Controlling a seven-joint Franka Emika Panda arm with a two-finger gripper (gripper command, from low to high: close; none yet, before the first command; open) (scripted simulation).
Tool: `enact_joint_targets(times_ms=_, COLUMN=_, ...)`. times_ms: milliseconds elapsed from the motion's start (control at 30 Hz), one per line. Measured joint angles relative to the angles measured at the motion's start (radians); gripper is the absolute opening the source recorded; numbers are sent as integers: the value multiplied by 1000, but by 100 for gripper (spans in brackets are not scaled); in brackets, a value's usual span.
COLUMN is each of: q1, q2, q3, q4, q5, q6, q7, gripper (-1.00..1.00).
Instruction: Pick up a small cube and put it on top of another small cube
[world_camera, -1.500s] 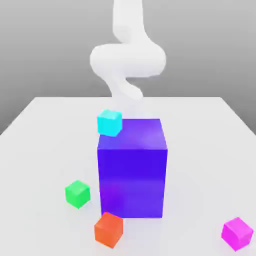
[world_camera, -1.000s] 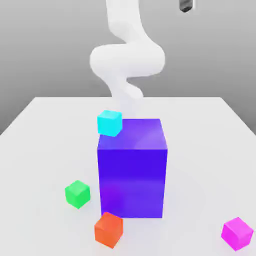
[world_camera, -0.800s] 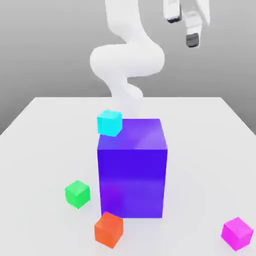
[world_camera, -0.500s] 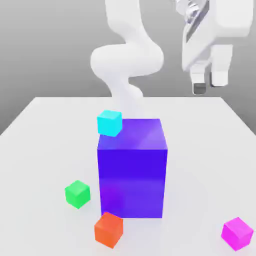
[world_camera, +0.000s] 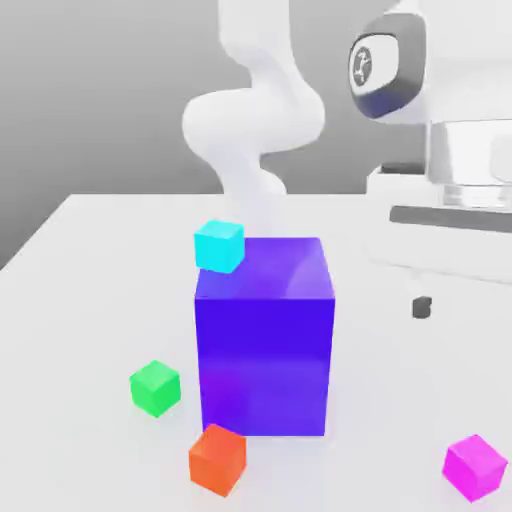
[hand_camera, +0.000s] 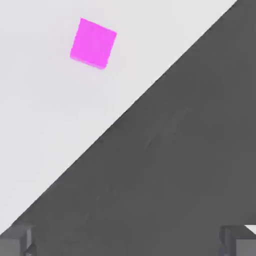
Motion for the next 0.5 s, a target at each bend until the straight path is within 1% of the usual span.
enact_joint_targets(times_ms=267, q1=14, q2=133, q3=46, q4=-4, q5=50, q6=46, q7=-398, gripper=0)
enact_joint_targets(times_ms=500, q1=-16, q2=247, q3=132, q4=-7, q5=73, q6=85, q7=-733, gripper=0)
